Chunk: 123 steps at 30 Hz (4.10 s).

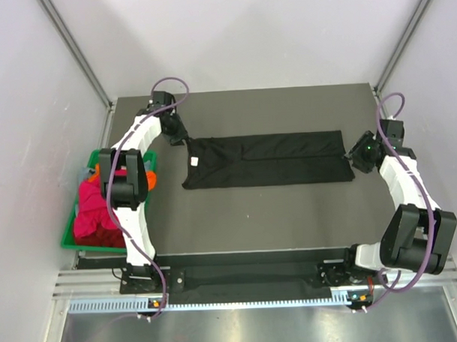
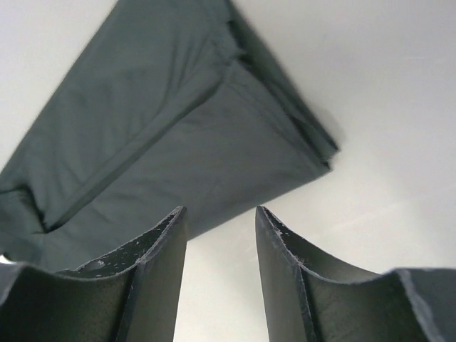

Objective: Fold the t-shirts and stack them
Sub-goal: Fold the tshirt

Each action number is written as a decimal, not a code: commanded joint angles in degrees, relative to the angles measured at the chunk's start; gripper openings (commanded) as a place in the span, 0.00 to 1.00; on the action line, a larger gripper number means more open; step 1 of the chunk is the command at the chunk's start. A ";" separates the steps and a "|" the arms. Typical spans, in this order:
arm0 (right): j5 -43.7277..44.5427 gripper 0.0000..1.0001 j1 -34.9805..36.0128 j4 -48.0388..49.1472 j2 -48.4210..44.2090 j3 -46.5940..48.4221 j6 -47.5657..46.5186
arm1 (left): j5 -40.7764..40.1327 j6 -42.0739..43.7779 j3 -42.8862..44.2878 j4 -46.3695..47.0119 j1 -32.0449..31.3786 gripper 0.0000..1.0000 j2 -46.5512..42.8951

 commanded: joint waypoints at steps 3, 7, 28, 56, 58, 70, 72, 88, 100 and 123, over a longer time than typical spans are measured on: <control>-1.79 0.43 6.12 4.76 -3.51 -2.64 2.61 | 0.97 2.66 -0.59 9.02 -0.24 0.34 1.99; 0.59 0.43 9.56 5.81 -5.71 -5.27 4.02 | -1.32 3.72 -0.33 9.99 -0.24 0.34 3.75; 2.79 0.43 14.64 8.89 -4.13 -6.25 6.04 | -3.69 3.46 3.26 12.10 -0.24 0.00 11.22; 8.15 0.43 15.19 6.96 4.30 6.14 4.20 | 1.22 -7.00 40.02 34.23 -0.24 0.12 34.01; 7.53 0.43 15.36 5.56 5.36 7.72 3.33 | 2.89 -7.62 38.61 34.68 -0.24 0.26 31.37; 8.76 0.40 20.71 -9.84 17.84 18.27 -24.07 | -2.90 -2.96 24.55 15.73 0.11 0.52 3.34; 5.80 0.41 22.30 -9.75 18.89 18.80 -28.39 | -2.03 -3.48 21.30 12.47 0.63 0.50 1.22; 1.91 0.43 31.71 -6.84 17.14 7.64 -62.59 | 2.91 -7.62 -2.70 7.27 1.08 0.46 -8.29; 7.00 0.42 32.94 -5.09 13.88 -0.27 -66.37 | -3.52 -9.99 -5.69 7.52 1.16 0.41 -1.44; 8.50 0.42 32.50 -4.12 7.20 -1.59 -67.69 | -10.02 -10.17 -6.66 7.00 1.16 0.38 0.85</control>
